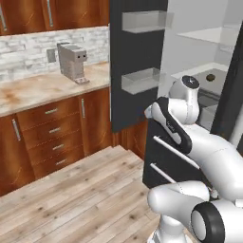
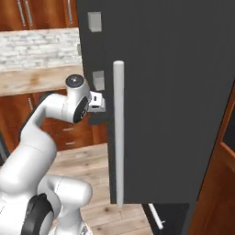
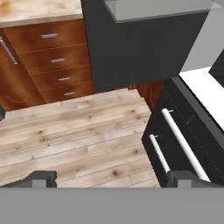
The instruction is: Retrieve the tangerine and kiwi from the fridge and place them into the bowl on the dining table.
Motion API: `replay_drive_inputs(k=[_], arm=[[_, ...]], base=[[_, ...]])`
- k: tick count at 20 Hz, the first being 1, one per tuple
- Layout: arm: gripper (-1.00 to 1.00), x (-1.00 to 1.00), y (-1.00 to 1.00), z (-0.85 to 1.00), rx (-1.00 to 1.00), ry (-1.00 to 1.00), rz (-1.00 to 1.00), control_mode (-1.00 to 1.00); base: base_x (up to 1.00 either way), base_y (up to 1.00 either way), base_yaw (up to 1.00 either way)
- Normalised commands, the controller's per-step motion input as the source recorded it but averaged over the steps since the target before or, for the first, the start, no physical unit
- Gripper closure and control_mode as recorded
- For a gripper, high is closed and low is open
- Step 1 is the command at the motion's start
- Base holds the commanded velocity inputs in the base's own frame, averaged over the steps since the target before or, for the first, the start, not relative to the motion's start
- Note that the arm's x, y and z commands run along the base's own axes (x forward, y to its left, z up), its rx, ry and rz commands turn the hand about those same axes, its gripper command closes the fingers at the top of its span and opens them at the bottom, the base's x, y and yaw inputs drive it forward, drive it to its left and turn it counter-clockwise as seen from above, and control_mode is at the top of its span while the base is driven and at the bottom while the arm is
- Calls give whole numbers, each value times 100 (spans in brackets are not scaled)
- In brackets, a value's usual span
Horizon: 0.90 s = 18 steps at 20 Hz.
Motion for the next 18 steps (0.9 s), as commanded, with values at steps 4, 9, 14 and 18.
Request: replay_drive_inputs(k=[4, 9, 14, 18], arm=[[-100, 0, 0, 0, 0, 0, 0, 100], [-100, 0, 0, 0, 0, 0, 0, 100], [-100, 0, 0, 0, 0, 0, 0, 100], [-100, 0, 0, 0, 0, 0, 0, 100]], base=[[71, 11, -50], [66, 8, -55], [66, 28, -58], [58, 39, -63]])
